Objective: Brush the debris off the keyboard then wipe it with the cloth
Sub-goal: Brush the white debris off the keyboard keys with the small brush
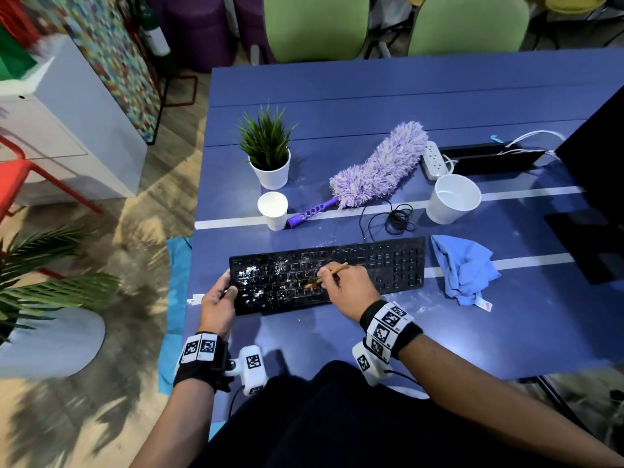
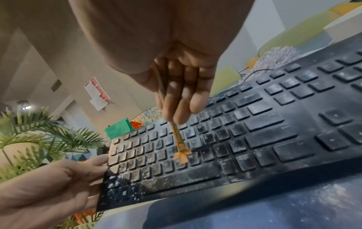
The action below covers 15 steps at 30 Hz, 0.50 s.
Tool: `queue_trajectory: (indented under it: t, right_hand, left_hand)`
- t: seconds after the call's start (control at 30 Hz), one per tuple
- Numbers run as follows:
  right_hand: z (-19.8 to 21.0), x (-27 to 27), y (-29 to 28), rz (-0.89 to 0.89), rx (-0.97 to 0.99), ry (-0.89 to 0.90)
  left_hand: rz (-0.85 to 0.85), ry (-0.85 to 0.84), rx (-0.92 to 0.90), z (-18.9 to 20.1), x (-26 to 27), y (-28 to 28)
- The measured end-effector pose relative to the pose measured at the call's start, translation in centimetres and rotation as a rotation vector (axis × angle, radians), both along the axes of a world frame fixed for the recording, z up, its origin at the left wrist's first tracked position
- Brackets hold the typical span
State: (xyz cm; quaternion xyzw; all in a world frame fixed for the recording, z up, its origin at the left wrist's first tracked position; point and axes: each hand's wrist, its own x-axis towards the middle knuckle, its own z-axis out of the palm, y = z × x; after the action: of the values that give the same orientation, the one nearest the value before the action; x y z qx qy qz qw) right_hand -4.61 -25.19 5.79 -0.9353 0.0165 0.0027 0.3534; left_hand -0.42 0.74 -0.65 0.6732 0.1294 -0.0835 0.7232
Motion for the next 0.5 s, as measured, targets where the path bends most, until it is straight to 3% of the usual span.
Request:
queue_trajectory:
  t: [0.1, 0.23, 0.5]
  right_hand:
    - [0.19, -0.22, 1.18, 0.119, 0.089, 0.017]
    - [-0.07, -0.06, 0.95, 0.024, 0.035, -0.084]
    - [0.14, 0.08, 0.96, 0.119, 0.077, -0.056]
  left_hand:
    - [0.011, 0.001, -0.003, -0.26, 0.14, 0.08]
    - [-0.009, -0.019, -0.005, -0.06, -0.03, 0.05]
    - [-0.004, 0.018, 0.04, 0.58, -0.4, -0.2]
